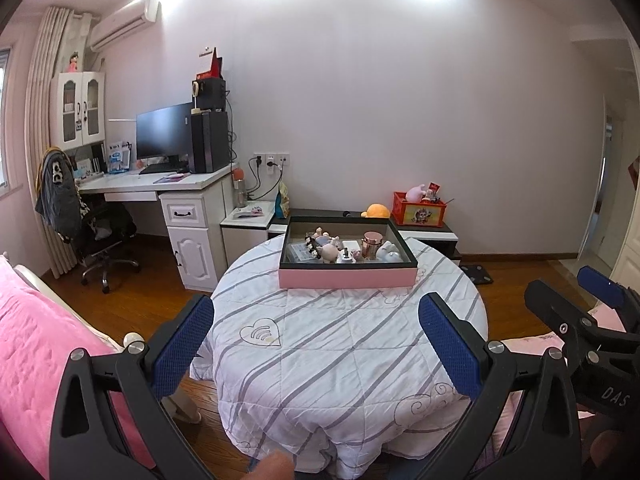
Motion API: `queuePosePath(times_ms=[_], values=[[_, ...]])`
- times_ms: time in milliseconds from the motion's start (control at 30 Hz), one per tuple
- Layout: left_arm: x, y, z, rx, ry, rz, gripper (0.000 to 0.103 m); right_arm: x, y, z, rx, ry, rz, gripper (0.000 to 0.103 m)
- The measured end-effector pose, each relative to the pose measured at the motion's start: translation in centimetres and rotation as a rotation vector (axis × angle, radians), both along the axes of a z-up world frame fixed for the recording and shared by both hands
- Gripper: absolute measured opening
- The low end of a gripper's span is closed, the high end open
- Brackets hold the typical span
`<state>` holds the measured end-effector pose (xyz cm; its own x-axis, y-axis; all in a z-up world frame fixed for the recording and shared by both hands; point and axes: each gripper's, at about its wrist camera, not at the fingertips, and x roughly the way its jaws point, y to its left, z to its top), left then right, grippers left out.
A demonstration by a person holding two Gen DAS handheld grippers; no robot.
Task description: Organize rigid objects
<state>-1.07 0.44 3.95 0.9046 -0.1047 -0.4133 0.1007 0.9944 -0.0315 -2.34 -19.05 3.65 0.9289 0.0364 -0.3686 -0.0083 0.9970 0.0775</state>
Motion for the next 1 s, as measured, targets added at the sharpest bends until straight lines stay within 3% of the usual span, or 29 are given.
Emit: queuePosePath(times_ms=[367,1000], values=[[0.18,0.04,-0.33,-0.035,0.027,-0.013,0.103,-0.06,0.14,-0.24,-0.001,0.006,-0.013,0.103],[-0.55,-0.12,0.04,0.010,-0.009,0.017,0.103,-0.49,0.54,0.13,-0.012,-0.013,-0.018,0.103]])
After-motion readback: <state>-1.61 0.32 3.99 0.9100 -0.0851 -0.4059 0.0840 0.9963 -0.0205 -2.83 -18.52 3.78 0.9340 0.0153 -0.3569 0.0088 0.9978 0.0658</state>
